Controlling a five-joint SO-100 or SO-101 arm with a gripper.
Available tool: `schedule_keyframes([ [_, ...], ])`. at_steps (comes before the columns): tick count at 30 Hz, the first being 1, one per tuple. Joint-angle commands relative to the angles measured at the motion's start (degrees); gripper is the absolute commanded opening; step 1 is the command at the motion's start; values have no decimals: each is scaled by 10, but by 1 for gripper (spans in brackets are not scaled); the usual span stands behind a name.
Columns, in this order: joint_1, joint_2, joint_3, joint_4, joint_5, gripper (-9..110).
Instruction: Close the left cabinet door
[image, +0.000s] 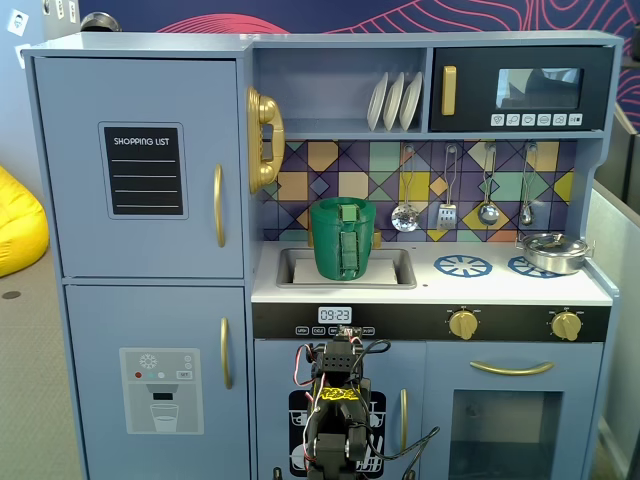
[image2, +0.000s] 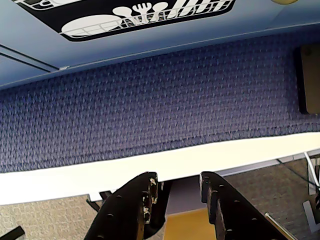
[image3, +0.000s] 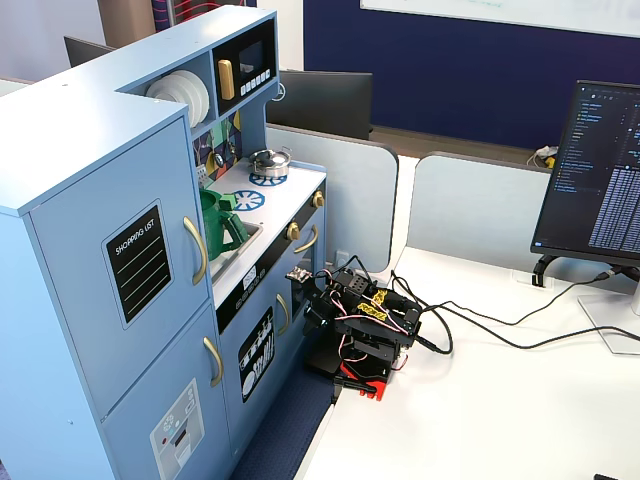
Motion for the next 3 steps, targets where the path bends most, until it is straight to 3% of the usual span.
schedule_keyframes([
  [1,5,-3,11,98,16,1],
  [3,5,-3,11,98,16,2],
])
